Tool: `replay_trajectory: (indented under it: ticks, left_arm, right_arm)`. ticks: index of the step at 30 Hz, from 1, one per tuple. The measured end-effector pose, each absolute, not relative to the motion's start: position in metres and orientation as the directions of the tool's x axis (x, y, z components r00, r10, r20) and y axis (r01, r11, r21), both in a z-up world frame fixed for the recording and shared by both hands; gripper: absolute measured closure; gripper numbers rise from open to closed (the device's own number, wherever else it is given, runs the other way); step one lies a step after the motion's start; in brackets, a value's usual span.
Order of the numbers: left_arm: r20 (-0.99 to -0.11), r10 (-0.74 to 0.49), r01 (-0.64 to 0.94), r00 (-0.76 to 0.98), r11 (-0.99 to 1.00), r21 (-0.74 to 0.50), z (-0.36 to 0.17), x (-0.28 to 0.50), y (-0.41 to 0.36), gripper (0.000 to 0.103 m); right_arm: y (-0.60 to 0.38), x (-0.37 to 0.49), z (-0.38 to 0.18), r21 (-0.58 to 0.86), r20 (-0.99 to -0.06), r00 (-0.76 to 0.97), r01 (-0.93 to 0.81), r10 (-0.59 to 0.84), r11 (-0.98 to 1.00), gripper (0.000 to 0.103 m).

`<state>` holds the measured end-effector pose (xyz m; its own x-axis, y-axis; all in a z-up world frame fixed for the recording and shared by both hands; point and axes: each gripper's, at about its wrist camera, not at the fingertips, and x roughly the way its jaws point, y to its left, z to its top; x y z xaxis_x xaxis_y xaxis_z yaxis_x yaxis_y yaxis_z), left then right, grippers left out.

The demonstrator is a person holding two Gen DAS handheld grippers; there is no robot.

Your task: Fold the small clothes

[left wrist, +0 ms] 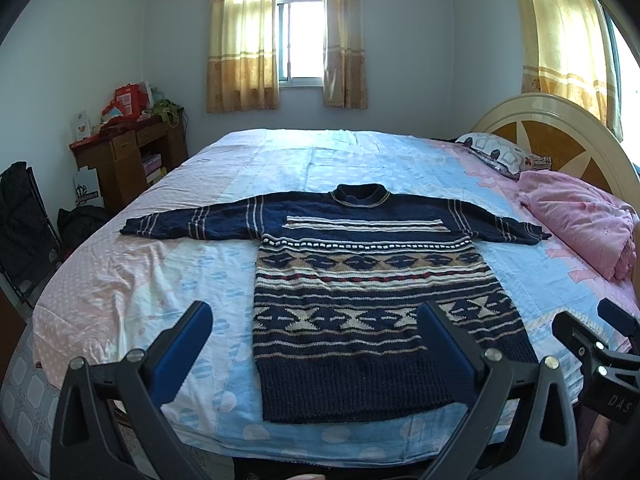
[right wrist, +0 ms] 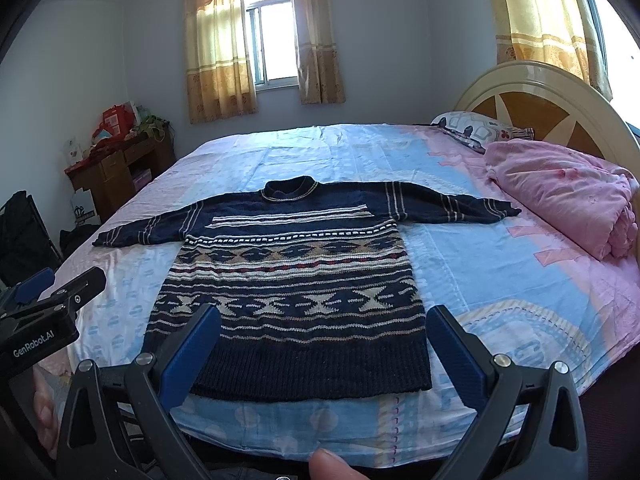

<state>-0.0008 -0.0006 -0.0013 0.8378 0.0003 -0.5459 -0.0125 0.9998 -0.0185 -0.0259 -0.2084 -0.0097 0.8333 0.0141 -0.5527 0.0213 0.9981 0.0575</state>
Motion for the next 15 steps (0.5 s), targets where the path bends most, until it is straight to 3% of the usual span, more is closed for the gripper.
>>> replay_trajectory:
  ticks: [15]
  left_arm:
    - [-0.556,0.007,-0.012,0.831,1.0,-0.007,-0.022,-0.001,0.0,0.0]
  right_arm:
    - [-0.21,-0.019,-0.012,0.063,-0.577,0.816,0.012,0.026,0.998,0.001]
